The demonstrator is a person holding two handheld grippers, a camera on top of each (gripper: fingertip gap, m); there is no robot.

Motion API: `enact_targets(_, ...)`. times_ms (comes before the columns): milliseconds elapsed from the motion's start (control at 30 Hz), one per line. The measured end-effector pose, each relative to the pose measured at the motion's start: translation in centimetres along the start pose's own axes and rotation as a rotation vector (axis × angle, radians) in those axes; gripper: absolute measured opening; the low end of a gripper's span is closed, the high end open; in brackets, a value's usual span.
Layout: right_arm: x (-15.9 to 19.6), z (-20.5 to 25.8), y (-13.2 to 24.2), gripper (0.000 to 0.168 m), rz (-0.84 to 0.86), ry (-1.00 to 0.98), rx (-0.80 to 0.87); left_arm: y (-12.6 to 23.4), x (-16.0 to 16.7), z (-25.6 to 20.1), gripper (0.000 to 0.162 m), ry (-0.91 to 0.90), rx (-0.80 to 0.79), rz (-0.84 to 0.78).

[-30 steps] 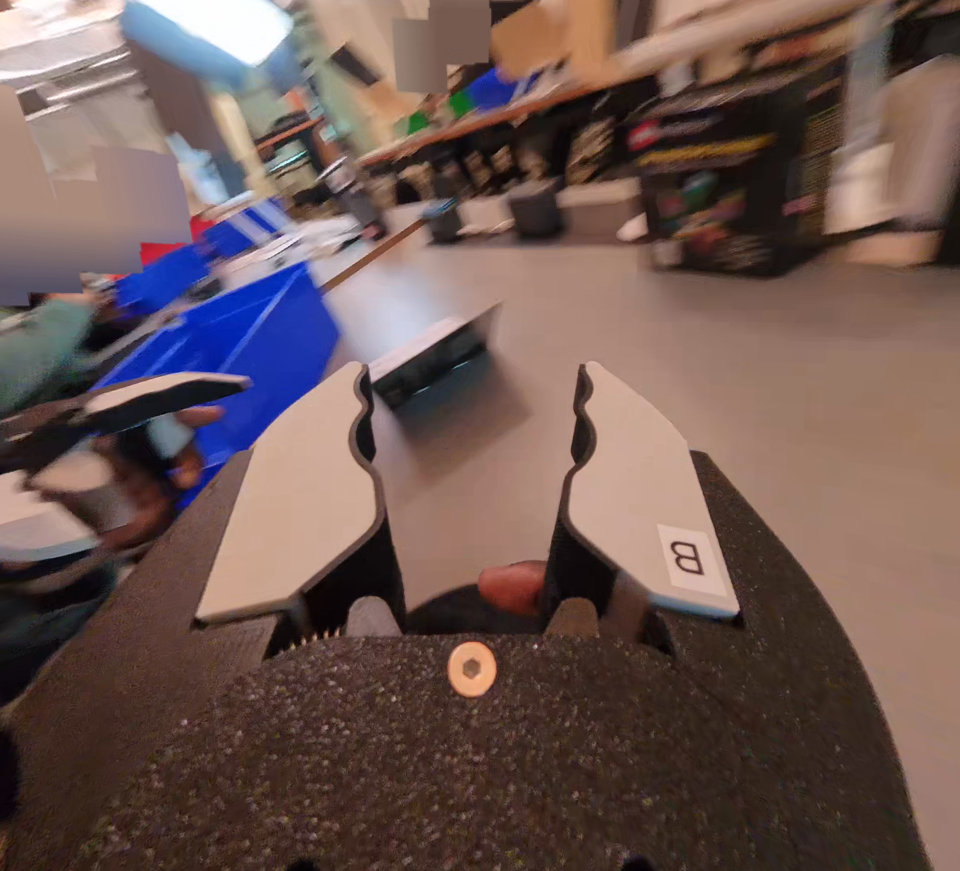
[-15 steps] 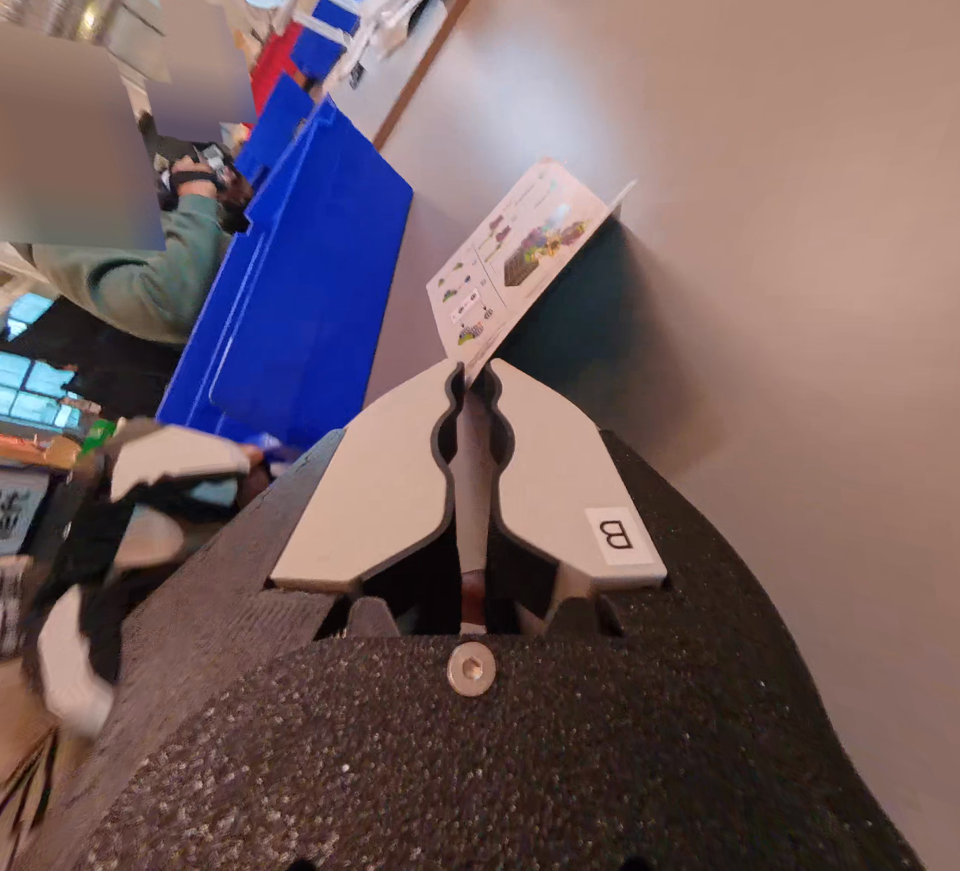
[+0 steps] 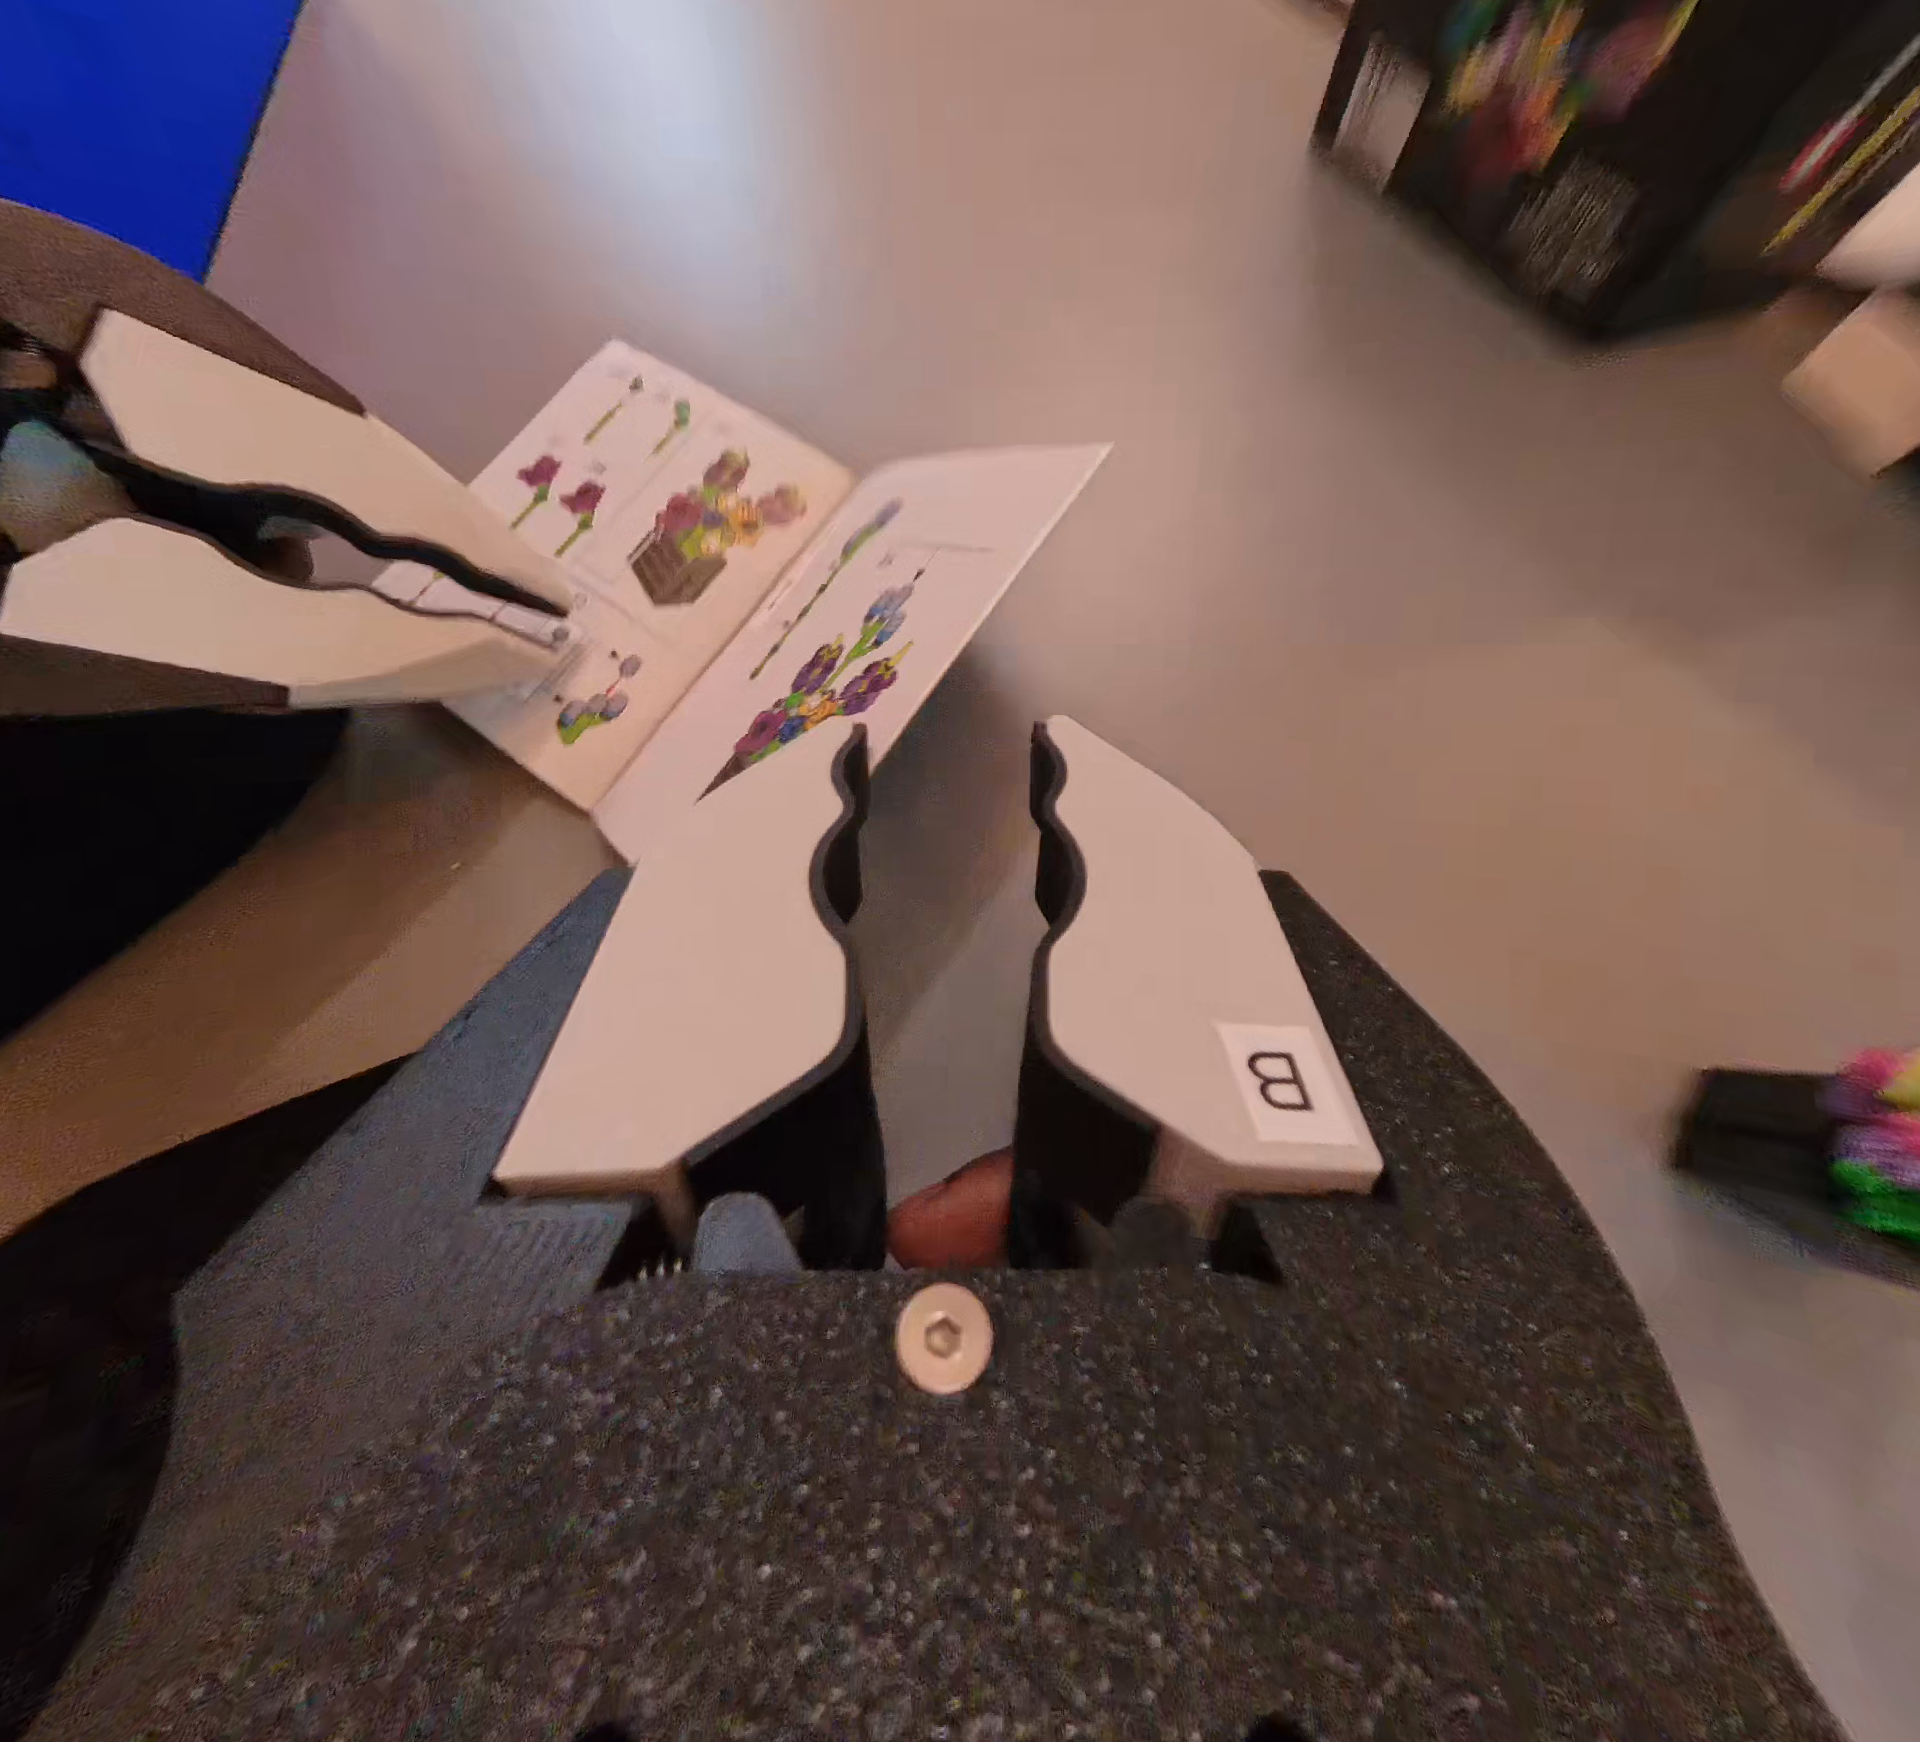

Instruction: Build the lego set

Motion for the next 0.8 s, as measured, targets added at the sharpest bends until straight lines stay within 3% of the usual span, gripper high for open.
enact_targets(67, -1.3, 1.6, 1.5, 0.023, -0.136, 0.169, 0.095, 0.1, -0.1, -0.1, 0.01, -0.025, -0.007, -0.01)
enact_targets(133, -2.5, 3.6, 2.6, 0.006, -0.246, 0.304, 0.15, 0.0, -0.1, -0.3, 0.009, -0.049, 0.004, -0.006)
enact_targets(200, -2.5, 6.0, 2.2, 0.0, -0.238, 0.387, 0.046, -0.2, 0.0, -0.5, 0.009, -0.065, 0.011, 0.015)
enact_targets(300, 0.1, 5.3, -1.1, 0.0, 0.017, 0.354, 0.031, -0.4, 0.2, -0.6, 0.009, -0.078, 0.006, 0.044)
enact_targets(400, 2.5, 3.5, -3.0, 0.0, 0.149, 0.263, 0.023, -0.6, 0.4, -0.6, 0.009, -0.08, -0.002, 0.064)
enact_targets(567, 4.5, 2.8, -3.8, 0.0, 0.226, 0.258, 0.074, -0.6, 0.4, -1.2, 0.01, -0.179, -0.111, 0.055)
enact_targets(667, 4.9, 2.8, -3.8, 0.0, 0.185, 0.216, 0.072, -0.7, 0.5, -1.7, 0.009, -0.271, -0.206, 0.059)
enact_targets(800, 5.5, 2.3, -3.7, 0.0, 0.09, 0.078, 0.037, -0.8, 0.5, -1.6, 0.005, -0.261, -0.184, 0.056)
Point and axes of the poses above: each gripper's, where its closed fingertips meet, y back along the fingers, x out of its underside, z = x × y across the jaws, the point moved 8 cm from there along y, back along the fingers, and after that the axes turned 7 degrees about -y, right-handed, at the moved point
